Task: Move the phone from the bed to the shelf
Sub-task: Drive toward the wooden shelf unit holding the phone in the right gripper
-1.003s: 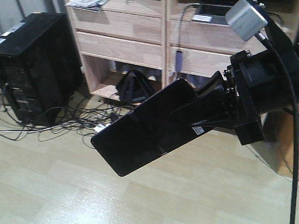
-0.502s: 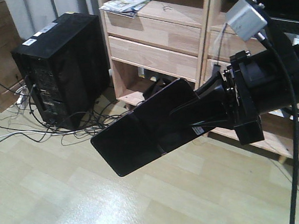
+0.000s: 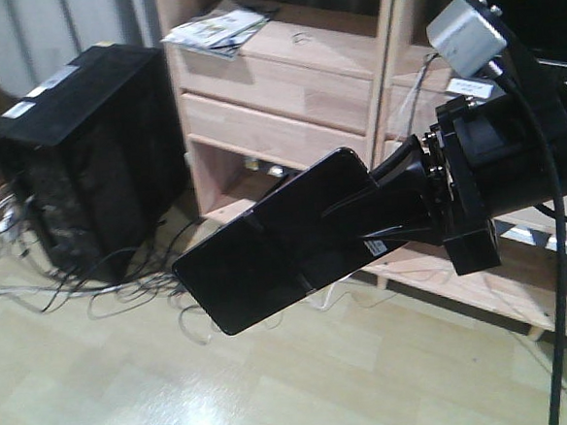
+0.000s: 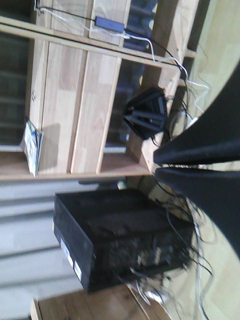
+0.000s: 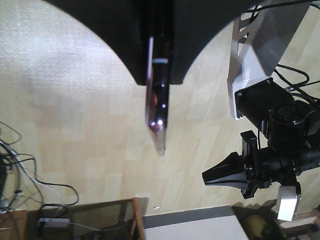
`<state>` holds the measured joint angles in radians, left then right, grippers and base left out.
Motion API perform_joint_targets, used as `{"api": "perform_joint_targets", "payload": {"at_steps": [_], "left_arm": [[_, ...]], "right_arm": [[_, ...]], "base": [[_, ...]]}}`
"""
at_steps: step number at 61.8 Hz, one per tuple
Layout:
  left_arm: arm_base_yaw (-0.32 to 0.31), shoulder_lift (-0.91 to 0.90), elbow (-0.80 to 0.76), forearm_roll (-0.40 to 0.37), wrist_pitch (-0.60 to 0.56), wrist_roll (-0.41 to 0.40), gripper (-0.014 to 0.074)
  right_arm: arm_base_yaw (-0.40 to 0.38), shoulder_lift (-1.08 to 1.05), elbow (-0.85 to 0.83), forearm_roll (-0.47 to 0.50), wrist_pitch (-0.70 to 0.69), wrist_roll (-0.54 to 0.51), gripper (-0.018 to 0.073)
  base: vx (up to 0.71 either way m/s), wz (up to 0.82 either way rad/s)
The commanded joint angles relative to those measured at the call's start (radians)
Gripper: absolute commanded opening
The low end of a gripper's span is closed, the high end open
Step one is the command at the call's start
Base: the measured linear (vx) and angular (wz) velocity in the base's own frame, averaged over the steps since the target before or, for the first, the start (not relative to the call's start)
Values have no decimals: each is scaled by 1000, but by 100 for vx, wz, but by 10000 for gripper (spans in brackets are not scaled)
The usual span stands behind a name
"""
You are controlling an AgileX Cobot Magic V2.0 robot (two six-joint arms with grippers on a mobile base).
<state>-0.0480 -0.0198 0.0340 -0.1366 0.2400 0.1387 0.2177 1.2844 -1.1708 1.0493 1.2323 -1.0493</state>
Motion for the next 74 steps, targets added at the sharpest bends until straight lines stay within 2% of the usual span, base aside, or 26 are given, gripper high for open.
{"api": "perform_joint_targets", "payload": {"at_steps": [1,74], "left_arm": [[-4,-4,3,-9,-75,-4,1],[-4,-4,3,-9,-75,-4,1]], "right_arm": [[-5,-31,-26,92,57,-4,-1],[-5,-31,-26,92,57,-4,-1]], "base": [[28,-29],[24,-39]]}}
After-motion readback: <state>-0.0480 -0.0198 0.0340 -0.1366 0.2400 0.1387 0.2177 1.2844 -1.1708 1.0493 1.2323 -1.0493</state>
